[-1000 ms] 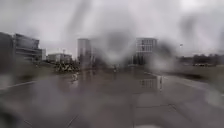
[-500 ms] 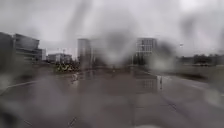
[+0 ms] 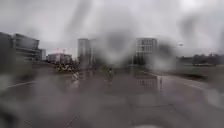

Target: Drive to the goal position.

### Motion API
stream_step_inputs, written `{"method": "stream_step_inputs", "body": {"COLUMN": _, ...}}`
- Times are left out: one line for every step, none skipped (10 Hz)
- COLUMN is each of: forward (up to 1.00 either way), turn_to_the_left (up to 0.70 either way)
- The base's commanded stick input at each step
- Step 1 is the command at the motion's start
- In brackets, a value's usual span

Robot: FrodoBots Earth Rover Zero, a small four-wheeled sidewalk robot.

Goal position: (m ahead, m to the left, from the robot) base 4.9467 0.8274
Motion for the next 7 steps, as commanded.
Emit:
{"method": "stream_step_inputs", "body": {"forward": 0.07, "turn_to_the_left": 0.00}}
{"method": "stream_step_inputs", "body": {"forward": 0.07, "turn_to_the_left": 0.00}}
{"method": "stream_step_inputs", "body": {"forward": 0.07, "turn_to_the_left": 0.00}}
{"method": "stream_step_inputs", "body": {"forward": 0.07, "turn_to_the_left": 0.00}}
{"method": "stream_step_inputs", "body": {"forward": 0.07, "turn_to_the_left": 0.00}}
{"method": "stream_step_inputs", "body": {"forward": 0.07, "turn_to_the_left": 0.00}}
{"method": "stream_step_inputs", "body": {"forward": 0.07, "turn_to_the_left": 0.00}}
